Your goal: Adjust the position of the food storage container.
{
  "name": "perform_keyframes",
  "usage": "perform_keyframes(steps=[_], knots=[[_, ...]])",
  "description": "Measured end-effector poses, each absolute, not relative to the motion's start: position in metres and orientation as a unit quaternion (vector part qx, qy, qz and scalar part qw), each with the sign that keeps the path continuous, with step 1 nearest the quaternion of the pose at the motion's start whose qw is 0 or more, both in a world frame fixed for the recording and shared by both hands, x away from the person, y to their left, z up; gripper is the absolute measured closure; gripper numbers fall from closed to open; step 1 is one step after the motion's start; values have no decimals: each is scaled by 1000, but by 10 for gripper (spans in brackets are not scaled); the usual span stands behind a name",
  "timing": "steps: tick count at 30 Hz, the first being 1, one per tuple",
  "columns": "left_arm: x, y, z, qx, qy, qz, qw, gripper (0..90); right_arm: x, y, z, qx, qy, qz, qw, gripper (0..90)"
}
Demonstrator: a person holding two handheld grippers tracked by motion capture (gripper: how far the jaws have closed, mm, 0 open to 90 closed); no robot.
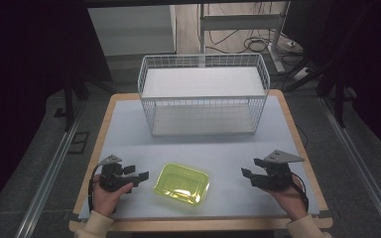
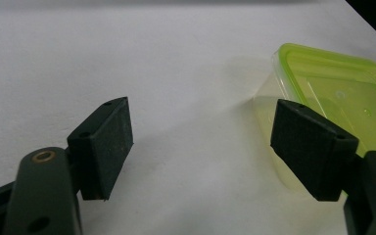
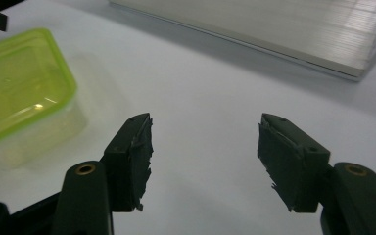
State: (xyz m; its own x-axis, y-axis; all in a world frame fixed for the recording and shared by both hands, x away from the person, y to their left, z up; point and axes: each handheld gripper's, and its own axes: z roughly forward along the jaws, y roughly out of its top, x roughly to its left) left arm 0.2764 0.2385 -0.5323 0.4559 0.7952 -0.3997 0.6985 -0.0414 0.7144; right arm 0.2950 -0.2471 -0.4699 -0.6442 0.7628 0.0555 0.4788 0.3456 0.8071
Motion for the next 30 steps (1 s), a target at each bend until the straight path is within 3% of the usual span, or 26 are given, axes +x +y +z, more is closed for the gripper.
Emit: perform_keyframes(steps=[7,10,11,12,16,19,30], knots=[[277,238,-532,721,517,51,459,233,288,-230,-456,363,810,434,151,486],[277,238,-533,724,515,48,456,233,283,-210,-448,349,816,438,140,630],[276,237,-533,725,514,48,456,233,283,-210,-448,349,816,438,140,630],[276,236,-533,723,515,47,458,233,280,-199,-444,337,823,438,130,729],[276,236,-532,724,514,47,458,233,275,-183,-439,310,835,441,109,862],[276,236,-532,724,515,48,457,233,270,-169,-435,285,845,441,100,898],[276,236,-533,725,515,48,455,233,261,-117,-451,226,877,421,56,900]])
